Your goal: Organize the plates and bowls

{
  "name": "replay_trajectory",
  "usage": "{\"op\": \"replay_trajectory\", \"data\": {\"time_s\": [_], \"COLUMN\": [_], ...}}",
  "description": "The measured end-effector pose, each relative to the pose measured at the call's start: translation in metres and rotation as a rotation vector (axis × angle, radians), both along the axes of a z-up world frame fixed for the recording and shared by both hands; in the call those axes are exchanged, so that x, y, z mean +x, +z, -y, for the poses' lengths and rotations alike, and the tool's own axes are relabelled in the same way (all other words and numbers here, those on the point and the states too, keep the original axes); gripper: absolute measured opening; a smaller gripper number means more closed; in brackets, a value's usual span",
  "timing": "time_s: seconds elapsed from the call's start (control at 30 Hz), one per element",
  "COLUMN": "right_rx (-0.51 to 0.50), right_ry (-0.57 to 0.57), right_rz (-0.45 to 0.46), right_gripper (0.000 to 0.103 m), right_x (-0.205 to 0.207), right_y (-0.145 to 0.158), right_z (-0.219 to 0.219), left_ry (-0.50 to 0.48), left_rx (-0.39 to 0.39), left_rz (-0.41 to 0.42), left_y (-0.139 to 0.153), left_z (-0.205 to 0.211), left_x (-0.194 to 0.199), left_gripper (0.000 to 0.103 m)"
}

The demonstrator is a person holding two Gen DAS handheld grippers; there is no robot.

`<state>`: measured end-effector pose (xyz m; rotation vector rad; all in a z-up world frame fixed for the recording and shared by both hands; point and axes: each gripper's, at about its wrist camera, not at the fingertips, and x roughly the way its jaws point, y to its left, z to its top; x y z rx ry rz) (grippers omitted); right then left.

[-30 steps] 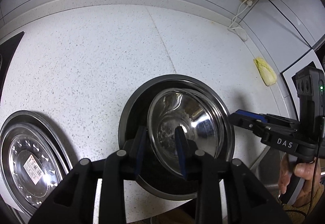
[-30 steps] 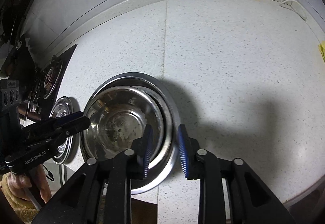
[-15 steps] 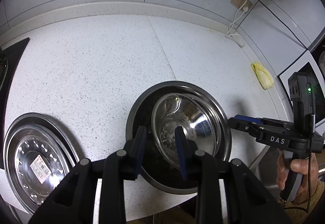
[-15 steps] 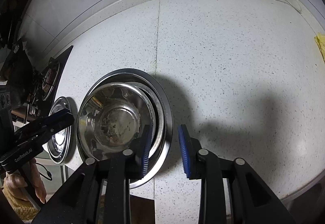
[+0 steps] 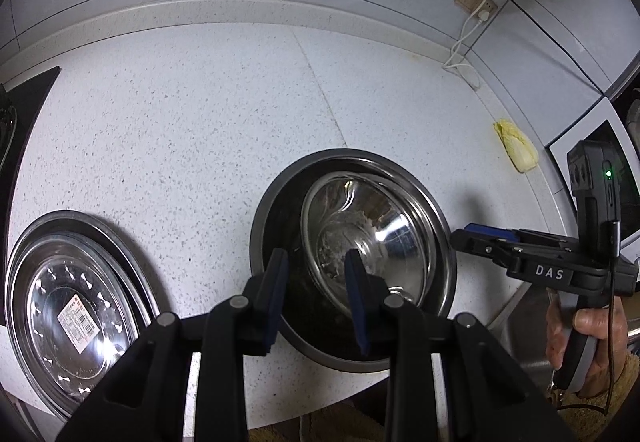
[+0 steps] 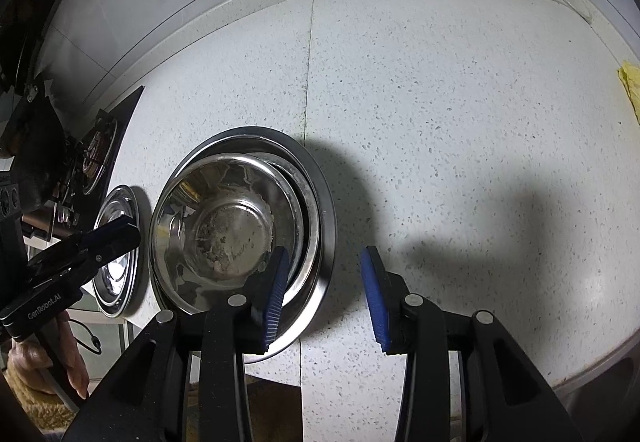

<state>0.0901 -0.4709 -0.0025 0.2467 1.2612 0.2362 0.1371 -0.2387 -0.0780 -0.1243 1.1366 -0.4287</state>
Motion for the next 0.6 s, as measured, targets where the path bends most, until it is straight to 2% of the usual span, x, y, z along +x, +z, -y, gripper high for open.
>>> {"op": "replay_trajectory", "data": {"time_s": [0.53, 0.6], "right_rx": [0.002, 0.002], "right_ry": [0.011, 0.01], "right_rz": [-0.018, -0.017], "right_gripper": [0.034, 0.035], "right_x": [0.0018, 0.0017], "right_y": [-0.0034, -0.0034], "right_z": [-0.0004, -0.0004], "left_ry": [0.002, 0.004], "left_rx": [0.001, 0.003], "left_rz": [-0.021, -0.017], "left_y": [-0.0092, -0.0091], "left_z": [0.0008, 0.001], "left_x": [-0.0002, -0.0009], "left_gripper": [0.028, 0.031]}}
